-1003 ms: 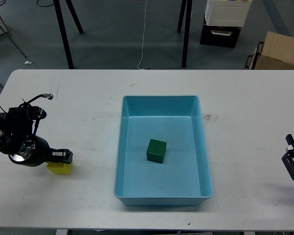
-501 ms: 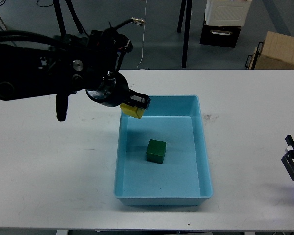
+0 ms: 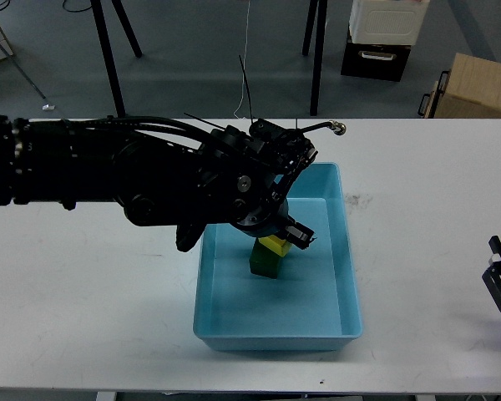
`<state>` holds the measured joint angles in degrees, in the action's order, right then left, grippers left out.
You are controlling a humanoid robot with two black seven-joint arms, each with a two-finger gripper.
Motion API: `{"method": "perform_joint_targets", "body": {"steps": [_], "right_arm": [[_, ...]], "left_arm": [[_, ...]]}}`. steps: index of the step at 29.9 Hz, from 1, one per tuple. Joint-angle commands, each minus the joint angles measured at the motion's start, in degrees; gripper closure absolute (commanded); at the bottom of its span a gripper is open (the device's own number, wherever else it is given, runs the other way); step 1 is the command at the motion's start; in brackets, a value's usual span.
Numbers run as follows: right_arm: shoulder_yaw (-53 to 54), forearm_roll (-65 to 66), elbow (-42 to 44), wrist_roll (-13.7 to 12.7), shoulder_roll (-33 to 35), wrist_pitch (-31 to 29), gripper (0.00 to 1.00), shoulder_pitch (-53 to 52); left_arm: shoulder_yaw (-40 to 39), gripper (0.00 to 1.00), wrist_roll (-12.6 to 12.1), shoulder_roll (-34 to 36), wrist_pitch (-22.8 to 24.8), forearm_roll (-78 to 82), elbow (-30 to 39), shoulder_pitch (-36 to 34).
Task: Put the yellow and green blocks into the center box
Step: 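Lower the yellow cube onto the green cube and open the left gripper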
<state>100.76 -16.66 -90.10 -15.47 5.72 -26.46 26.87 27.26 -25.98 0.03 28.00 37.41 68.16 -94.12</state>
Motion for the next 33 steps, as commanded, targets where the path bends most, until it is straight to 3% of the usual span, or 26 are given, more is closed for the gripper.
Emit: {"method": "perform_joint_targets", "body": {"steps": [1,4,12,18,21,24,28,33], "right_arm": [[0.0,0.0,0.0,0.0,0.0,0.0,0.02,0.0],[0.1,0.0,0.0,0.0,0.1,0.0,0.02,0.0],[0.3,0.0,0.2,0.0,0.1,0.0,0.02,0.1],[0.4,0.0,0.0,0.0,0.1,-0.5,0.02,0.1],[0.4,0.0,-0.1,0.0,0.1,-0.8,0.02,0.1],[0.2,0.0,-0.1,0.0,0.1,-0.9,0.02,0.4],[0.0,0.0,-0.2,0.0,0.0,-0.9,0.02,0.4],[-0.3,0.0,-0.5,0.1,-0.4,-0.9,0.02,-1.3]], "left_arm": [[0.2,0.81,0.2,0.0,0.0,0.3,-1.9,1.6],[0.2,0.71,0.3,0.0,0.0,0.4,-2.4,2.7],[0.1,0.29,2.0,0.0,0.0,0.0,-2.6,3.0],[0.1,0.15,2.0,0.0,0.0,0.0,-3.2,2.4],[-0.4,0.14,2.3,0.0,0.0,-0.1,-3.2,1.6],[-1.9,0.13,4.7,2.9,0.0,-0.6,-3.2,-1.2],[-12.2,0.11,7.6,10.5,0.0,-1.0,-3.2,-1.1],[-32.9,0.05,8.1,20.6,0.0,-1.0,-2.9,9.5]]}}
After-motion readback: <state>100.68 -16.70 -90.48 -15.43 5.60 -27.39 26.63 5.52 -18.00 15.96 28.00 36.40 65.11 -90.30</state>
